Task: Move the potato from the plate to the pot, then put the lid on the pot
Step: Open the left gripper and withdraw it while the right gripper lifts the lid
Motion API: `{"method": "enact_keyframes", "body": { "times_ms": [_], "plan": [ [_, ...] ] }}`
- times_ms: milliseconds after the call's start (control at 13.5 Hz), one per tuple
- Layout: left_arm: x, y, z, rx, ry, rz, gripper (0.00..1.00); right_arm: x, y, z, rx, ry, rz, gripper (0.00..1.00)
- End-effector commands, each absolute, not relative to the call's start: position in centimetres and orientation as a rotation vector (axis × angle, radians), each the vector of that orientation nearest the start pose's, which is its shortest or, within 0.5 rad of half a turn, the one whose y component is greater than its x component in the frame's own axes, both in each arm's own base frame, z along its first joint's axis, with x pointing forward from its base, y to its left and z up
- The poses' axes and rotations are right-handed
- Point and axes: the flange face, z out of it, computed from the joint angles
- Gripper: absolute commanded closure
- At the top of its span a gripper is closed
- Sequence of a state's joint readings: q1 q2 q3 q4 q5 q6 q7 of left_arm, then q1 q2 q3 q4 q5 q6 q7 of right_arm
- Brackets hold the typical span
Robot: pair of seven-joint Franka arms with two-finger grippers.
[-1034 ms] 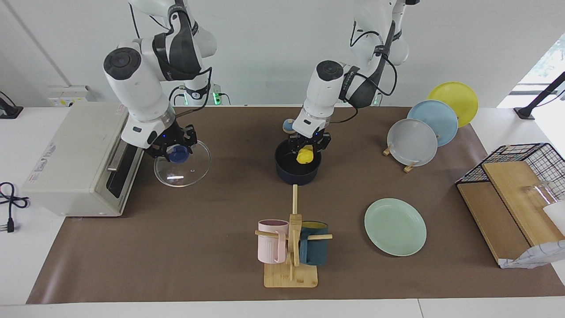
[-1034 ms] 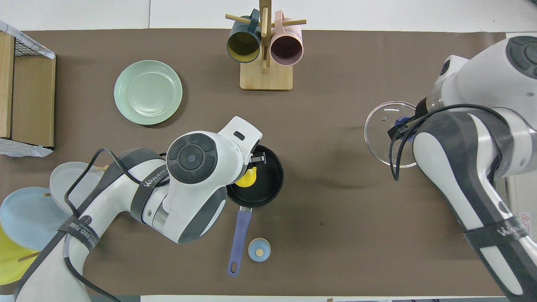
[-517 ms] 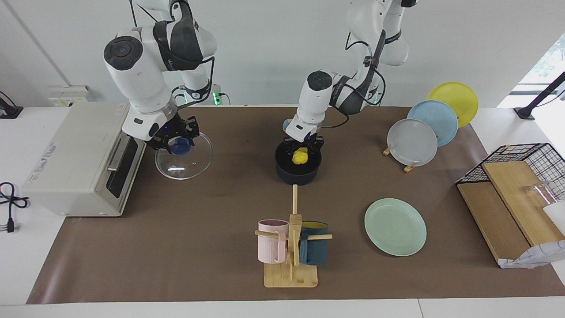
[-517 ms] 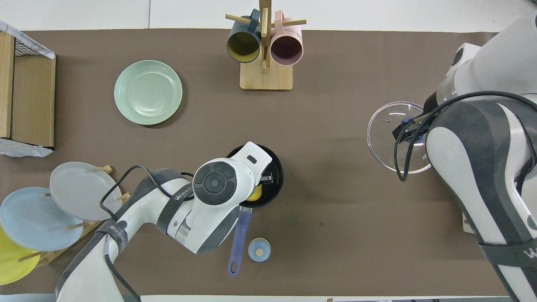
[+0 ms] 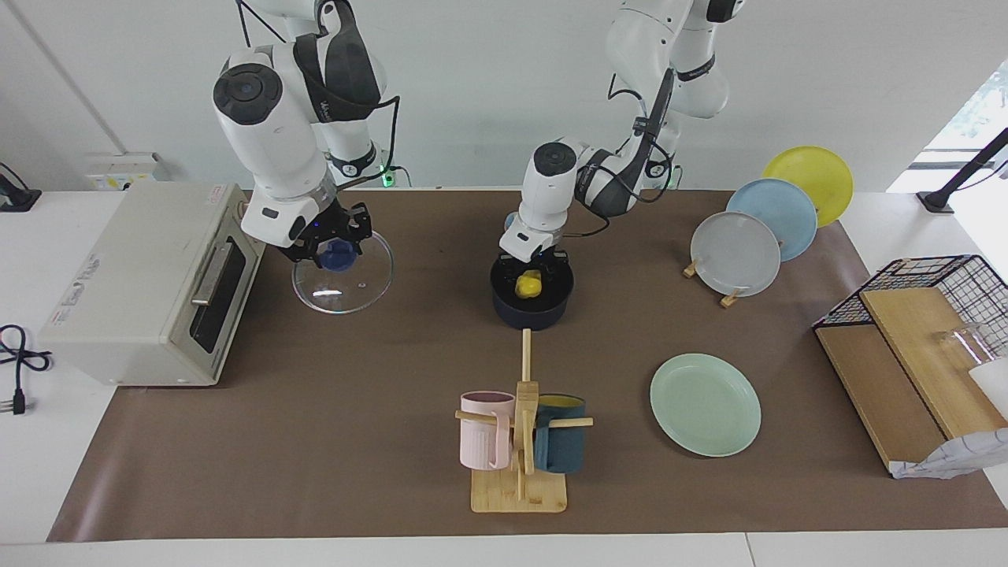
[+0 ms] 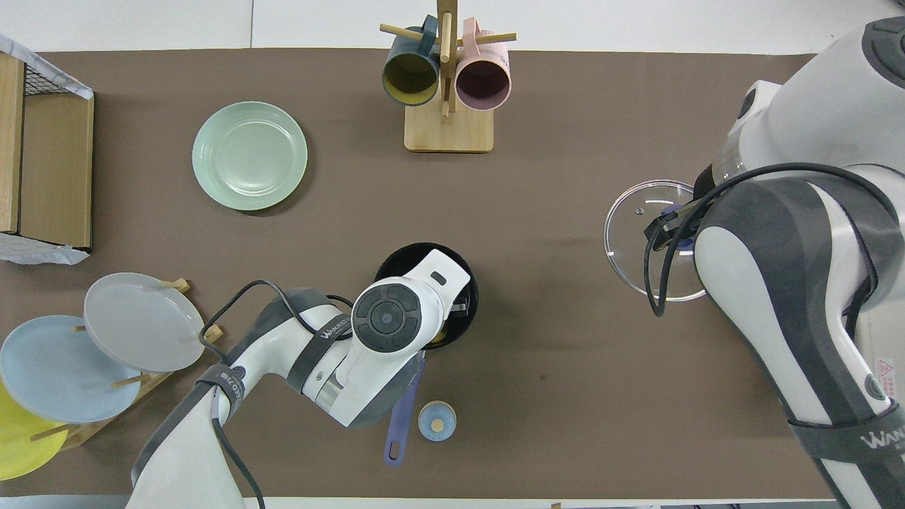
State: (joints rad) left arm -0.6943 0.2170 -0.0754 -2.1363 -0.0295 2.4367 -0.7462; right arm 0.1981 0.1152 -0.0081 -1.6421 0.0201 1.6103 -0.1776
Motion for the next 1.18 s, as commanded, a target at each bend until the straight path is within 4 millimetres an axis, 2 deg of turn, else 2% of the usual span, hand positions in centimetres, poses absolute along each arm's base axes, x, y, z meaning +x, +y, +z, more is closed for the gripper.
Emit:
{"method": "enact_keyframes", "body": {
  "times_ms": [0,74,148,222,369,591,665,739,813,887,961,1034,1108],
  "plan": [
    [40.4,-40.2,30.2,-3.191,0.045,-0.076,0.73,56.7,11.8,53.8,-3.078,-0.507,0.233,1.0],
    [40.5,-40.2,30.3,-3.189,0.051,-0.079,0.01,56.7,11.8,53.8,-3.078,-0.505,0.231,1.0],
    [41.1,-40.0,31.2,-3.194,0.053,-0.094,0.0,56.8,11.8,53.7,-3.078,-0.505,0.231,1.0],
    [42.3,-39.2,33.1,-3.189,0.04,-0.092,0.0,56.8,11.8,53.7,-3.078,-0.505,0.231,1.0],
    [45.6,-37.4,38.6,-3.159,0.011,-0.038,0.0,56.8,11.8,53.8,-3.079,-0.505,0.229,1.0],
    [49.5,-32.8,49.2,-3.193,-0.04,0.013,0.0,56.9,11.9,54.0,-3.075,-0.496,0.219,1.0],
    [50.6,-29.9,52.4,-3.199,-0.048,-0.01,0.0,56.8,12.7,53.9,-3.077,-0.491,0.213,1.0],
    [51.5,-26.1,55.5,-3.205,-0.054,-0.041,0.0,56.7,14.3,53.9,-3.074,-0.494,0.188,1.0],
    [52.1,-22.4,57.5,-3.2,-0.017,-0.043,0.0,56.3,18.6,54.2,-3.079,-0.479,0.099,1.0],
    [52.6,-18.4,58.8,-3.195,0.03,-0.044,0.0,55.0,23.8,54.1,-3.083,-0.43,0.054,1.0],
    [53.3,-14.5,59.4,-3.19,0.084,-0.042,0.0,54.1,29.1,52.6,-3.111,-0.372,0.059,1.0],
    [53.7,-11.2,59.8,-3.181,0.134,-0.046,0.0,54.0,33.7,52.1,-3.099,-0.347,0.049,1.0],
    [54.0,-8.3,60.0,-3.174,0.164,-0.051,0.0,54.6,36.1,51.5,-3.088,-0.305,0.028,1.0]
  ]
}}
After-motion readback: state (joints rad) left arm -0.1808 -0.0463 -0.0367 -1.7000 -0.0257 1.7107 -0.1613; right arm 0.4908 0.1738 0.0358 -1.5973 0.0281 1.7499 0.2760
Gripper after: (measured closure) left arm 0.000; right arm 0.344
